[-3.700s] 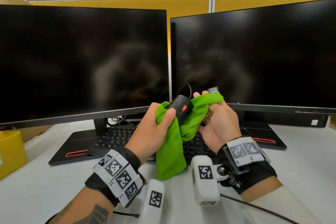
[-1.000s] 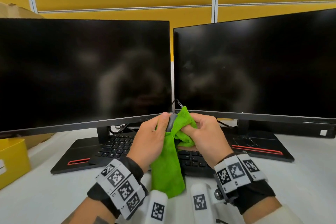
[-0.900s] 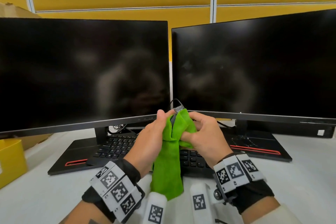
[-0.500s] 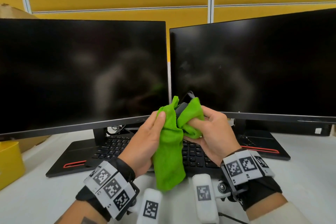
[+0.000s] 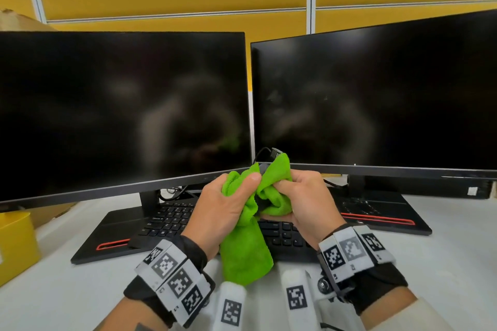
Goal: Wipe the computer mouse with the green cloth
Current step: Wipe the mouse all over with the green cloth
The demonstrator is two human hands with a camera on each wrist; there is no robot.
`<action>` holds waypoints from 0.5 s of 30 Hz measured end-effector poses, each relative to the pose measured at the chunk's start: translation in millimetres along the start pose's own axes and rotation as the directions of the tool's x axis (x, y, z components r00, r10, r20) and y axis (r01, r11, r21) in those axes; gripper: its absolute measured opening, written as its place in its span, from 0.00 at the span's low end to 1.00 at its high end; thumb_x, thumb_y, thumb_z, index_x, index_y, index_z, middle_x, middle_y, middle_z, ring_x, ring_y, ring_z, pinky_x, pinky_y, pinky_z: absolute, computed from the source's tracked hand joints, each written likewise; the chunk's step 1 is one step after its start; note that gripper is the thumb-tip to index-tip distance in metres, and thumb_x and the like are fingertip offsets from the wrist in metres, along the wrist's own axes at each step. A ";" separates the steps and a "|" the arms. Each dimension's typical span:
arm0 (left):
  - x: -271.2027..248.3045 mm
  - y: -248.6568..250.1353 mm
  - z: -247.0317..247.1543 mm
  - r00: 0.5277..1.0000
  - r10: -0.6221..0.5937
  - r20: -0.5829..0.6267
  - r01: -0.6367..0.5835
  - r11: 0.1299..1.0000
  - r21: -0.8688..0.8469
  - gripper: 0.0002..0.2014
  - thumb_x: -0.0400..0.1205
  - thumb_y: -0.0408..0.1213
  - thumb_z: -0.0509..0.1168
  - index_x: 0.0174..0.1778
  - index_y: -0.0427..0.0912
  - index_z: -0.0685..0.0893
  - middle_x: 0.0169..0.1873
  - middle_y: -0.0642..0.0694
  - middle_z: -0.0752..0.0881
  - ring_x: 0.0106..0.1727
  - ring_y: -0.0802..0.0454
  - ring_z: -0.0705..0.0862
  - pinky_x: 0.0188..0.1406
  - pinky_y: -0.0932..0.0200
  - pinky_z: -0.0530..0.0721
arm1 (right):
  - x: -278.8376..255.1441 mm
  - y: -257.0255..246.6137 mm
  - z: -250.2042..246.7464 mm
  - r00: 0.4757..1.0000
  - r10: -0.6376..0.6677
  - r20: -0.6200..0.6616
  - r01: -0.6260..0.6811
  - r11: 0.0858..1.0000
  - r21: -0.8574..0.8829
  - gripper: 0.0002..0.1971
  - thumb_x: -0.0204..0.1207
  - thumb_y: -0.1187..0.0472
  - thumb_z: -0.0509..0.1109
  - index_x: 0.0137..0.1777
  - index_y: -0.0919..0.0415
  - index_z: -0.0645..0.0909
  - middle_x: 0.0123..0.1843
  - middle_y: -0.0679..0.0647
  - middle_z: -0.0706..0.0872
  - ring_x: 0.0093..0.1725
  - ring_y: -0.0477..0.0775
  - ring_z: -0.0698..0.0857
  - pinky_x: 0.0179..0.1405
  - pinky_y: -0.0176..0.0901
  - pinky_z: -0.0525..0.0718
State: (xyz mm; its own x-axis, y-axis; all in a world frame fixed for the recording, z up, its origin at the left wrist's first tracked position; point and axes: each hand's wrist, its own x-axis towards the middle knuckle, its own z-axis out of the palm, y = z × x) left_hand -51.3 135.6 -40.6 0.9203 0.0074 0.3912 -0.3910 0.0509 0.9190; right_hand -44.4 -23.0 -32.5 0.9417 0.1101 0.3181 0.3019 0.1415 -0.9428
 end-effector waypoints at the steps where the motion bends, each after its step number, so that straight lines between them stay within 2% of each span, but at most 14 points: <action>1: -0.5 -1.2 -0.1 1.000 0.017 0.016 -0.018 0.999 0.050 0.40 0.72 0.65 0.80 0.58 0.27 0.83 0.48 0.25 0.89 0.45 0.42 0.87 0.50 0.34 0.91 | 0.8 -0.2 -1.0 1.000 0.011 -0.024 -0.011 1.000 -0.007 0.14 0.87 0.68 0.66 0.54 0.58 0.94 0.52 0.64 0.96 0.52 0.67 0.96 0.51 0.74 0.93; 2: -1.0 -3.2 -0.6 0.999 0.035 0.036 -0.039 0.995 0.096 0.37 0.75 0.63 0.78 0.58 0.29 0.82 0.45 0.31 0.88 0.43 0.45 0.86 0.46 0.40 0.89 | 2.1 0.1 -2.5 0.999 0.019 -0.044 -0.020 1.000 -0.009 0.14 0.87 0.68 0.65 0.54 0.58 0.94 0.52 0.63 0.96 0.52 0.66 0.96 0.50 0.74 0.93; 3: -1.7 -5.0 -1.4 0.997 0.051 0.060 -0.058 0.989 0.135 0.34 0.78 0.62 0.75 0.59 0.31 0.81 0.44 0.35 0.87 0.44 0.46 0.85 0.48 0.42 0.87 | 3.4 0.6 -3.9 0.998 0.028 -0.064 -0.028 1.000 -0.001 0.15 0.87 0.68 0.64 0.54 0.59 0.93 0.52 0.63 0.96 0.52 0.66 0.96 0.49 0.73 0.94; 4: -2.5 -6.5 -1.9 0.994 0.062 0.087 -0.076 0.984 0.163 0.31 0.79 0.62 0.72 0.59 0.34 0.82 0.47 0.37 0.89 0.46 0.45 0.87 0.54 0.41 0.88 | 4.4 0.6 -5.4 0.996 0.034 -0.088 -0.033 0.999 0.014 0.15 0.88 0.69 0.63 0.53 0.59 0.93 0.52 0.63 0.96 0.52 0.66 0.96 0.48 0.72 0.94; 6: -3.8 -6.4 -3.1 0.989 0.082 0.121 -0.105 0.976 0.192 0.24 0.84 0.60 0.65 0.63 0.43 0.84 0.57 0.40 0.92 0.60 0.44 0.91 0.68 0.38 0.86 | 5.9 -0.3 -6.8 0.990 0.041 -0.136 -0.035 0.998 0.051 0.14 0.88 0.69 0.63 0.53 0.61 0.92 0.52 0.65 0.96 0.51 0.67 0.96 0.44 0.67 0.95; 8: -3.0 -5.8 -3.9 0.984 0.109 0.138 -0.138 0.965 0.221 0.18 0.89 0.56 0.61 0.68 0.50 0.85 0.62 0.47 0.92 0.67 0.48 0.89 0.75 0.39 0.82 | 6.4 0.3 -6.5 0.987 0.040 -0.156 -0.030 0.998 0.062 0.12 0.87 0.69 0.64 0.52 0.63 0.91 0.51 0.66 0.95 0.51 0.67 0.95 0.43 0.66 0.95; 10: -3.9 -4.2 -3.9 0.978 0.147 0.146 -0.180 0.951 0.250 0.15 0.93 0.50 0.59 0.72 0.53 0.83 0.64 0.52 0.92 0.69 0.54 0.88 0.78 0.42 0.81 | 5.1 -0.1 -5.4 0.988 0.027 -0.150 -0.022 0.999 0.039 0.11 0.86 0.69 0.66 0.52 0.62 0.91 0.52 0.65 0.95 0.53 0.66 0.95 0.48 0.69 0.95; 13: -6.0 -1.3 -3.9 0.969 0.146 0.199 -0.195 0.948 0.253 0.19 0.92 0.43 0.61 0.80 0.56 0.79 0.72 0.57 0.89 0.75 0.59 0.85 0.82 0.48 0.78 | 1.8 -3.1 -4.7 0.987 0.042 -0.153 -0.035 0.998 0.049 0.09 0.82 0.67 0.70 0.52 0.60 0.93 0.51 0.64 0.95 0.53 0.66 0.95 0.49 0.72 0.94; 15: -6.6 -0.9 -4.0 0.959 0.144 0.243 -0.214 0.933 0.291 0.22 0.92 0.40 0.62 0.84 0.59 0.75 0.77 0.60 0.85 0.79 0.63 0.81 0.86 0.50 0.74 | -0.9 -7.6 -4.4 0.982 0.058 -0.180 -0.043 0.995 0.089 0.06 0.81 0.63 0.74 0.51 0.61 0.93 0.51 0.66 0.95 0.51 0.67 0.95 0.43 0.69 0.95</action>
State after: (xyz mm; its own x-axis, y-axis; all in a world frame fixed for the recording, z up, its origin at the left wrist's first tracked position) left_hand -56.9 139.5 -44.1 0.8234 -0.2283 0.5196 -0.5650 -0.2446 0.7880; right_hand -46.9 -28.5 -26.1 0.9690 -0.0607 0.2395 0.2471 0.2232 -0.9429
